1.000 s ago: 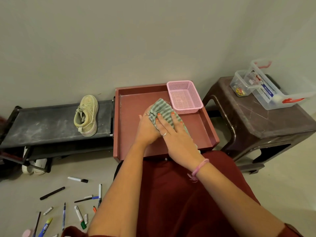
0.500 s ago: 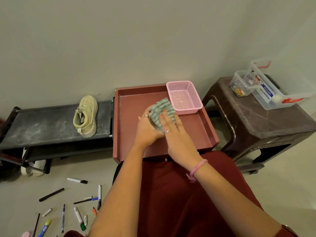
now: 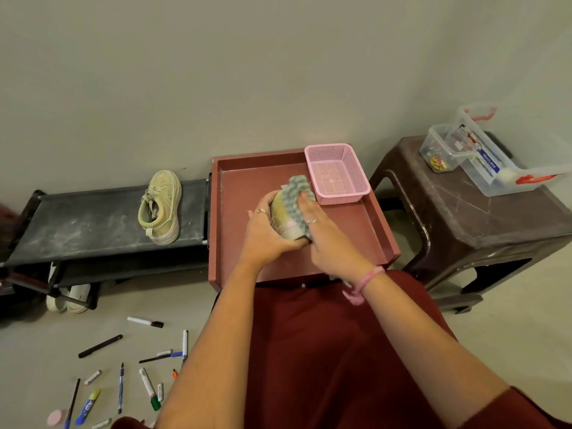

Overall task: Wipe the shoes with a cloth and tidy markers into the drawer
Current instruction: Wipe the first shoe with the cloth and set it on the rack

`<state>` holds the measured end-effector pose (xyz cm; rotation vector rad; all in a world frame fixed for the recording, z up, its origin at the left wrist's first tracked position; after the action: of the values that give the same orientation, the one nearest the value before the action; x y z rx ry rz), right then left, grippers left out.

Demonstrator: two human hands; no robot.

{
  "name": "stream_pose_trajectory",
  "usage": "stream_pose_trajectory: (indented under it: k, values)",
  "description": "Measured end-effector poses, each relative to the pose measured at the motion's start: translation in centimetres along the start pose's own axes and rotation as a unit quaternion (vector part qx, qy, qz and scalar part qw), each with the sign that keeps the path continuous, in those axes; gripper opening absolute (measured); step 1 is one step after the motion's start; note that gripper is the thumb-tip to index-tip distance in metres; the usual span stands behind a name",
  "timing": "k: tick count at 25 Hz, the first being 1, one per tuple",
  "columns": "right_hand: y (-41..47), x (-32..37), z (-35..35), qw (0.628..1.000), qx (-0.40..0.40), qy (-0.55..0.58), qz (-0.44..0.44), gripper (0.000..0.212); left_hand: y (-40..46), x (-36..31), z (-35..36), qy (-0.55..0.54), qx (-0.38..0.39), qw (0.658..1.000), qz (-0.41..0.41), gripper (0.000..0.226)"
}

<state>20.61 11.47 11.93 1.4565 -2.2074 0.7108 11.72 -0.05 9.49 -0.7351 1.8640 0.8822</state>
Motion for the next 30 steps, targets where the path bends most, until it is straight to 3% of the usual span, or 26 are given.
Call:
stream_pose_trajectory:
  k: [2,4,8,10,12,16,18,21,23,28,30]
  values:
    - [-1.8,0.4,2.0,0.988,-0.076,-0.116,-0.068,0.093,0.1,0.4,-0.3,0.004,-0.002,1.000,0.007,0.091]
    - [-0.9,0.8,2.0,0.982,-0.089,-0.148,-0.080,0.093,0.2,0.6,-0.4,-0.003,0.000,1.000,0.000,0.089]
    - [3.3,1.1,-1.0,0.997,0.073,0.035,0.009,0.089,-0.4,0.2,-0.8,-0.014,-0.019,1.000,-0.009,0.100]
    - [3.4,0.6,-1.5,0.989,0.109,0.088,0.041,0.086,-0.7,0.3,-1.0,-0.010,-0.018,1.000,0.010,0.099]
    - [1.7,0.5,-0.3,0.995,0.070,0.065,0.016,0.086,-0.8,0.6,-1.5,-0.014,-0.017,1.000,0.013,0.096]
    - [-1.4,1.9,3.0,0.983,-0.074,-0.128,-0.106,0.095,-0.6,1.4,-2.3,-0.033,-0.024,0.999,0.002,0.094]
    - [0.1,2.4,2.2,0.988,-0.056,-0.107,-0.093,0.094,-0.8,1.3,-2.5,-0.020,-0.034,0.999,-0.013,0.090]
    - [2.2,2.0,0.3,0.997,0.046,0.062,-0.024,0.087,-1.1,1.2,-2.5,-0.011,-0.038,0.999,-0.003,0.096]
    - [1.6,1.2,0.6,0.993,0.058,0.108,-0.002,0.085,-1.4,1.5,-2.4,-0.007,-0.030,1.000,0.000,0.099]
    - [-1.5,1.6,3.8,0.986,-0.071,-0.107,-0.106,0.099,-1.3,2.4,-2.6,-0.032,-0.030,0.999,-0.004,0.100]
    - [-0.6,1.9,3.1,0.985,-0.086,-0.105,-0.102,0.097,-1.0,2.2,-2.5,-0.039,-0.037,0.999,-0.009,0.097]
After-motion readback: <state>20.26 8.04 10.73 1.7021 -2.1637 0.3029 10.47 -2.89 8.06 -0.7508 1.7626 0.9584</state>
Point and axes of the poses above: each hand's wrist, its own y-axis towards the middle knuckle, its own z-axis out of the palm, x = y × z, the point moved 2 cm from there along y, towards the middle knuckle, and after that the axes turned 14 degrees about z, right-handed, at the moved point
